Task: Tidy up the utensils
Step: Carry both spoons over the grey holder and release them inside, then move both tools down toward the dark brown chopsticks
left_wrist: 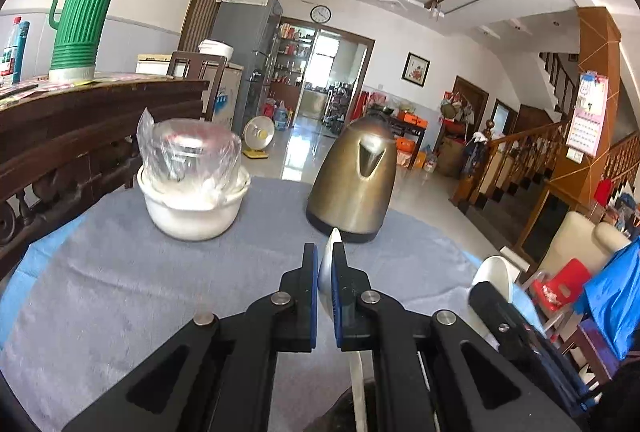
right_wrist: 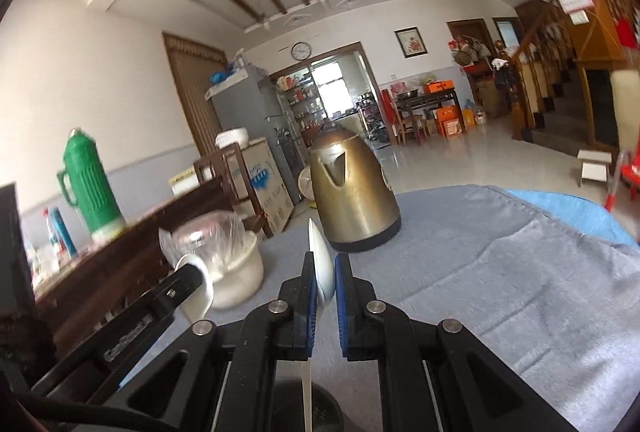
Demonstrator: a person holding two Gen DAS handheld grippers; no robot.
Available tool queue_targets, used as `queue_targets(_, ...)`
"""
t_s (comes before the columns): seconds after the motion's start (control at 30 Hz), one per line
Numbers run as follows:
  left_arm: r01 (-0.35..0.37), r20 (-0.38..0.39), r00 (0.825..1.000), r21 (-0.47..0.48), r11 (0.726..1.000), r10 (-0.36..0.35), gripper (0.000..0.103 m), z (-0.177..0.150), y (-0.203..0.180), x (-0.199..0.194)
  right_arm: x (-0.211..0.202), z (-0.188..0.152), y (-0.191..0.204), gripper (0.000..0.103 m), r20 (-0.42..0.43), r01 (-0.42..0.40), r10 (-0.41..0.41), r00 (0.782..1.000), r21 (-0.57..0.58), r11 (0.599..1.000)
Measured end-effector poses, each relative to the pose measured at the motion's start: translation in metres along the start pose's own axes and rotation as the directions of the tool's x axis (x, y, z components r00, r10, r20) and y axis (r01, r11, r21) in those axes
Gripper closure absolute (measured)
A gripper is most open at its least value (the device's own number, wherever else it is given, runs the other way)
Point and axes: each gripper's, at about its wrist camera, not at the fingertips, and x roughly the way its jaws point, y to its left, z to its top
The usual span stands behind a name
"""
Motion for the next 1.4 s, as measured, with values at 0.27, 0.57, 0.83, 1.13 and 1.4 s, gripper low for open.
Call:
queue_targets(0.27, 0.003, -0.043, 0.999, 0.018, 1.0, -0.002, 0.096, -0.011, 0.008, -0.007, -0.019, -0.011, -0.001, 0.094, -0.022, -0.025, 0.023, 0.999, -0.072, 0.997)
queue_targets(0.57, 0.068, -0.09, 0.994, 0.128, 0.989, -0.056, 0.072, -0.018, 0.016, -0.055, -0.046, -0.016, -0.012, 0.092, -0.114, -0.126, 0.121, 0.986, -0.043, 0.991)
queue_targets(0.83, 0.033, -0.128, 0.992, 0.177, 0.984, -0.01, 0.033, -0.037, 0.027, -0.125, -0.082, -0.02, -0.035, 0.061, -0.188, -0.164, 0.184, 0.965, 0.117, 0.98)
queue_targets(1.13, -0.082, -0.097, 0.989, 0.297, 0.951, 0.115, 0.025, -0.057, 0.007, -0.19, -0.146, -0.03, -0.042, 0.033, -0.144, -0.159, 0.183, 0.973, 0.162, 0.974)
queue_targets(1.4, -0.145, -0.121, 0.973, 0.335, 0.931, 0.195, 0.022, -0.062, -0.006, -0.222, -0.198, -0.037, -0.038, 0.033, -0.174, -0.112, 0.127, 0.977, 0.095, 0.989)
